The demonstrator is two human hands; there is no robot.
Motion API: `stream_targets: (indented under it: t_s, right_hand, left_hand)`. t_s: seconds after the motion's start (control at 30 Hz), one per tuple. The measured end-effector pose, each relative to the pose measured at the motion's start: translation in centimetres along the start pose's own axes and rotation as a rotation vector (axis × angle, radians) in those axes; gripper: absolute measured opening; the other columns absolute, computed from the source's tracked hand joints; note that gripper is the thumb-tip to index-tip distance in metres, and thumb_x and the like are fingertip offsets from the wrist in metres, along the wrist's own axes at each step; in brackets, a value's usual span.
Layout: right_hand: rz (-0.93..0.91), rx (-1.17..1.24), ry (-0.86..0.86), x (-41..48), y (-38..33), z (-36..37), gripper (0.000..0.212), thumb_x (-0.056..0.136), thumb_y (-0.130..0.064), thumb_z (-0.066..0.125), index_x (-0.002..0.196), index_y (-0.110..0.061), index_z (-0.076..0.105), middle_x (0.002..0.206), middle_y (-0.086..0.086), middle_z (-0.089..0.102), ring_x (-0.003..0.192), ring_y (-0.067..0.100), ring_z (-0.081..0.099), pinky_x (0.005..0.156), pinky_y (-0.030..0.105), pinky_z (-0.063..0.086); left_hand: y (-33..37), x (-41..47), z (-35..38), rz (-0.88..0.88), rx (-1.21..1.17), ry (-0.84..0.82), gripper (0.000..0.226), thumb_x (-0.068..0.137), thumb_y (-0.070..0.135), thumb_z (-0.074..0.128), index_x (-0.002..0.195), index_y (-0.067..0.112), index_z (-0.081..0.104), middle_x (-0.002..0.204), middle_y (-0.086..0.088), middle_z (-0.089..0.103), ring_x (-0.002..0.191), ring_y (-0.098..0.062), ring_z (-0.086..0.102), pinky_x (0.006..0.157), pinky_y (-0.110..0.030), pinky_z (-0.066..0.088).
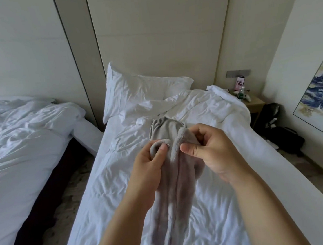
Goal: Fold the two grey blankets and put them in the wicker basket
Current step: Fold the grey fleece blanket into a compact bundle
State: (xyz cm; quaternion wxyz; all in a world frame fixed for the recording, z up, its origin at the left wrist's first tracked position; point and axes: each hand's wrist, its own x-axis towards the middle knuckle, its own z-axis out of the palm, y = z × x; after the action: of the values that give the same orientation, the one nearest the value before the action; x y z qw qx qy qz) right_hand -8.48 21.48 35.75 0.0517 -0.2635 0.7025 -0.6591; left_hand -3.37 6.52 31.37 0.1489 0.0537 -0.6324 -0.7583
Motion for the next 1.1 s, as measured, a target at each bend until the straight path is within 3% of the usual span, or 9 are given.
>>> stream_targets:
  t_s: [0.1,0.2,0.27,0.4,0.47,0.53,0.67,0.87,1.1]
  right_hand:
    - [0.026,-0.056,0.115,0.9,0.7,1.0,0.014,0.082,-0.02,0.073,0.077,-0.011,0.063,0.066,-0.001,0.059,0.062,0.007,0.054,0.061,0.017,0.046]
    - [0.083,-0.168,0.087,1.3,0.9,1.9,0.024,0.093,-0.025,0.06,0.081,-0.005,0.057,0.073,0.006,0.051,0.069,0.015,0.049,0.071,0.032,0.042]
    - [0.114,-0.115,-0.011,1.3,0.7,2.3,0.018,0.094,-0.017,0.057,0.077,-0.013,0.062,0.071,0.001,0.053,0.069,0.013,0.05,0.071,0.031,0.04]
    - [0.045,0.254,-0.372,0.4,-0.9,1.7,0.026,0.089,0.001,0.055,0.074,-0.017,0.069,0.072,-0.003,0.065,0.072,0.007,0.061,0.07,0.017,0.049]
    - [-0.019,0.372,-0.5,0.0,-2.0,1.3,0.017,0.083,-0.003,0.06,0.079,-0.014,0.071,0.075,-0.003,0.068,0.075,0.006,0.065,0.07,0.014,0.049]
    - [-0.024,0.401,-0.413,0.2,-2.0,1.6,0.011,0.079,-0.004,0.066,0.082,-0.013,0.071,0.079,0.001,0.071,0.077,0.008,0.067,0.072,0.017,0.051]
    - [-0.005,0.033,0.097,1.0,0.0,3.4,0.014,0.079,-0.008,0.075,0.08,-0.02,0.069,0.08,0.0,0.073,0.079,0.008,0.067,0.075,0.021,0.051]
    - [0.006,-0.086,0.136,0.8,0.9,2.6,0.013,0.073,-0.016,0.081,0.075,-0.023,0.07,0.071,-0.006,0.07,0.071,0.003,0.065,0.069,0.016,0.052]
    - [0.038,-0.082,0.138,0.3,1.1,2.8,0.016,0.073,-0.019,0.081,0.074,-0.025,0.067,0.064,-0.009,0.064,0.065,0.003,0.062,0.062,0.016,0.051]
  left_hand:
    - [-0.2,0.6,-0.6,0.114,0.238,0.162,0.011,0.091,0.028,0.061,0.083,0.032,0.067,0.074,0.017,0.066,0.071,0.003,0.058,0.063,-0.008,0.044]
    - [-0.2,0.8,-1.2,0.137,0.39,0.261,0.012,0.093,0.033,0.057,0.083,0.03,0.062,0.066,0.024,0.063,0.057,0.007,0.053,0.052,-0.005,0.038]
    - [-0.1,0.7,-1.4,0.087,0.313,0.29,0.016,0.094,0.034,0.055,0.081,0.027,0.061,0.055,0.017,0.057,0.043,0.002,0.044,0.043,-0.012,0.035]
    - [0.8,0.5,-1.2,-0.025,-0.017,0.295,0.014,0.095,0.027,0.057,0.087,0.015,0.061,0.07,-0.002,0.065,0.062,-0.017,0.058,0.058,-0.029,0.049]
    - [1.4,0.3,-0.6,-0.039,-0.132,0.259,0.015,0.095,0.023,0.057,0.088,0.012,0.062,0.07,-0.003,0.067,0.059,-0.013,0.063,0.052,-0.023,0.05]
    - [1.7,0.1,0.0,-0.049,-0.167,0.218,0.015,0.094,0.023,0.061,0.088,0.01,0.065,0.076,-0.009,0.072,0.065,-0.016,0.068,0.054,-0.025,0.053]
    - [1.9,-0.2,1.1,-0.015,-0.037,0.191,0.014,0.091,0.025,0.063,0.091,0.013,0.07,0.083,-0.013,0.074,0.076,-0.023,0.07,0.068,-0.037,0.058]
    - [2.4,-0.5,0.6,0.0,0.048,0.225,0.016,0.093,0.025,0.061,0.082,0.016,0.068,0.056,0.009,0.064,0.05,-0.001,0.057,0.046,-0.015,0.043]
    - [2.7,-1.1,0.5,0.035,0.11,0.146,0.018,0.092,0.028,0.06,0.082,0.023,0.073,0.067,0.007,0.071,0.064,-0.003,0.065,0.062,-0.022,0.049]
